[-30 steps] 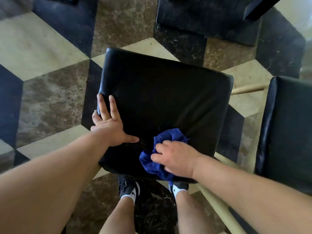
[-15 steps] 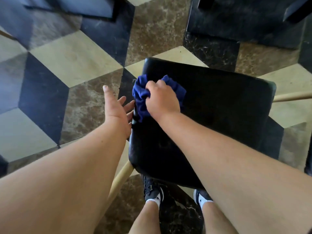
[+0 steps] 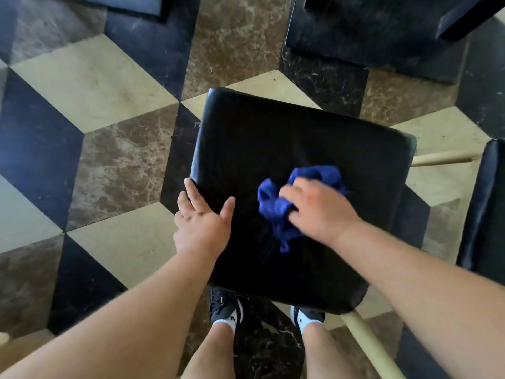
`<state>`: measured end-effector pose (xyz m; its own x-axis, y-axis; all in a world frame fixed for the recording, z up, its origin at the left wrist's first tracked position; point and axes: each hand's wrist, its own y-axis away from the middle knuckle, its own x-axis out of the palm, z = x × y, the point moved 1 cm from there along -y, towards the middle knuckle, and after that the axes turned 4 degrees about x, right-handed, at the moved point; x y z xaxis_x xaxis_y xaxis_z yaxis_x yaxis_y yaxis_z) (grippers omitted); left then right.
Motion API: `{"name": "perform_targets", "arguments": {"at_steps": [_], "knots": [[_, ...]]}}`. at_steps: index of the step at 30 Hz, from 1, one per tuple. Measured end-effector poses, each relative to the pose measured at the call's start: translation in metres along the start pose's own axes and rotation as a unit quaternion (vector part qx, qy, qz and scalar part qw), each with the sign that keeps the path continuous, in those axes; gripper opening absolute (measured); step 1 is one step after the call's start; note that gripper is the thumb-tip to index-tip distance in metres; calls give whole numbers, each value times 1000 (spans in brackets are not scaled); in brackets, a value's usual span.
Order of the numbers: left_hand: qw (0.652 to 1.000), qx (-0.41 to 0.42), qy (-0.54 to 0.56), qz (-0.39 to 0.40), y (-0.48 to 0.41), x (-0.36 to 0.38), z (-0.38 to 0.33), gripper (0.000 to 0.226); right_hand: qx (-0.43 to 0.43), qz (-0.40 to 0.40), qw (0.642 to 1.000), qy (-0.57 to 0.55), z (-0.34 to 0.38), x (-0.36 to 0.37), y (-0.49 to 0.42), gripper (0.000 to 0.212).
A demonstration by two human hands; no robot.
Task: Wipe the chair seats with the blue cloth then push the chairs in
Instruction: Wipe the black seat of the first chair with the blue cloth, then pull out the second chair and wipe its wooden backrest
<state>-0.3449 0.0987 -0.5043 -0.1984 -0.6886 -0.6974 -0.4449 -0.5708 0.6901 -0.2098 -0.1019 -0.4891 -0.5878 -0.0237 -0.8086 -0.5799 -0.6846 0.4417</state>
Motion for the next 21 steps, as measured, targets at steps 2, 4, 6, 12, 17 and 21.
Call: {"name": "perform_targets", "arguments": {"at_steps": [2, 4, 6, 12, 17, 21], "knots": [[999, -19, -37, 19, -7, 6, 2, 106, 116, -99, 987, -45, -18, -24, -35, 15], [995, -56, -57, 52, -18, 4, -2, 106, 228, -173, 954, -96, -19, -39, -69, 14], [990, -89, -71, 81, -24, 1, -5, 107, 285, -200, 929, -124, 1, -37, -84, 16], [989, -86, -100, 70, -23, -16, -19, 106, 84, -15, 991, -101, 110, 39, -12, 19], [911, 26, -271, 309, -13, -109, -7, 92, 111, 102, 981, -119, 104, 39, 28, 13], [882, 6, -273, 384, -2, -180, 9, 52, 213, 108, 957, -164, 129, 31, 21, 5]]}}
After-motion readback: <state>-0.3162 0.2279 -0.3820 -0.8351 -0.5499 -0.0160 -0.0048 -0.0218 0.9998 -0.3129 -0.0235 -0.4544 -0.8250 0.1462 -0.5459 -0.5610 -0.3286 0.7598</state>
